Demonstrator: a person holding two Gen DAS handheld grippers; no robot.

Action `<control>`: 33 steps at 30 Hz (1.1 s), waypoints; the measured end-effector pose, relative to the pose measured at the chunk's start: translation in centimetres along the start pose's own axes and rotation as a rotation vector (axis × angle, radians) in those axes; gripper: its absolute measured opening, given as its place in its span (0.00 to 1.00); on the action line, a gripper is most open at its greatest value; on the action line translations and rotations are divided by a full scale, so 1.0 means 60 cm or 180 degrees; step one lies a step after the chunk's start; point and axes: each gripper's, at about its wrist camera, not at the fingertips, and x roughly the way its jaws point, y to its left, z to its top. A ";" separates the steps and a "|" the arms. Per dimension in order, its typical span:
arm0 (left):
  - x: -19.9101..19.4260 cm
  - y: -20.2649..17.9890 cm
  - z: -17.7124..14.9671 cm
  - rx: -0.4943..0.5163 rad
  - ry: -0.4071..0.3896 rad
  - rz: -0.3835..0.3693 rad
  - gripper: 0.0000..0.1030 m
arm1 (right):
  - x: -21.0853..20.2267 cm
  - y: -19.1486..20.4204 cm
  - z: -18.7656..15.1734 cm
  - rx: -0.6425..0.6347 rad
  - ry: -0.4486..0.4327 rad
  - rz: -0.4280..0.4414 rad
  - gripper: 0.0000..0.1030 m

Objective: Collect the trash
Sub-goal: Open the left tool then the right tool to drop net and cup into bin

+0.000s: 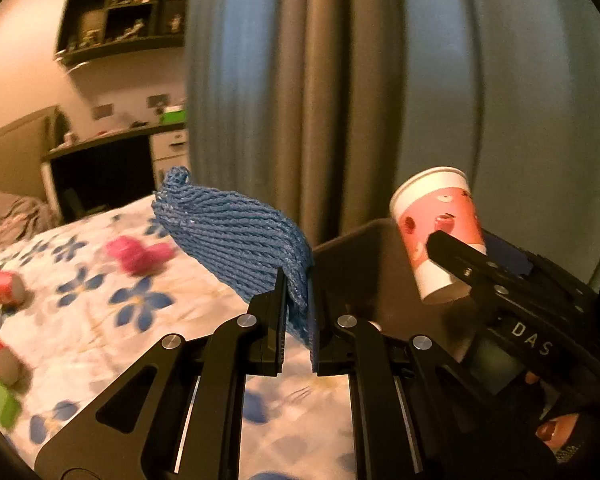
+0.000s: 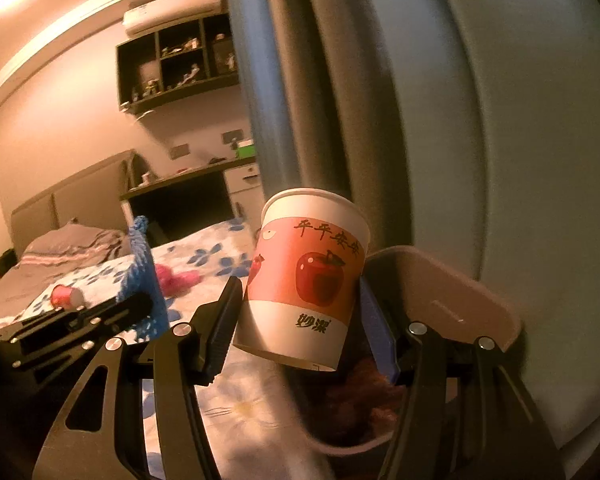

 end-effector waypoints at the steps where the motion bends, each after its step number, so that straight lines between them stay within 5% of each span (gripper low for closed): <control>1: 0.007 -0.010 0.002 0.0026 -0.0005 -0.0052 0.08 | 0.000 -0.010 0.002 0.0014 -0.0015 -0.0053 0.55; 11: 0.079 -0.091 0.011 0.0202 0.0039 -0.0631 0.08 | 0.009 -0.079 0.003 0.0172 -0.0032 -0.0324 0.56; 19: 0.123 -0.096 -0.011 0.0092 0.0228 -0.1070 0.10 | 0.015 -0.101 0.000 0.0226 -0.0016 -0.0432 0.56; 22: 0.133 -0.091 -0.023 0.0132 0.0309 -0.1036 0.33 | 0.016 -0.100 -0.001 0.0227 -0.0004 -0.0439 0.56; 24: 0.130 -0.081 -0.029 0.0082 0.0286 -0.0963 0.57 | 0.021 -0.096 0.001 0.0220 0.0004 -0.0440 0.56; 27: 0.121 -0.061 -0.030 -0.0040 0.0262 -0.0881 0.74 | 0.024 -0.091 0.002 0.0201 0.0015 -0.0428 0.56; 33: 0.059 0.019 -0.036 -0.0387 0.0188 -0.0491 0.82 | 0.044 -0.076 -0.013 0.0118 0.0127 -0.0356 0.56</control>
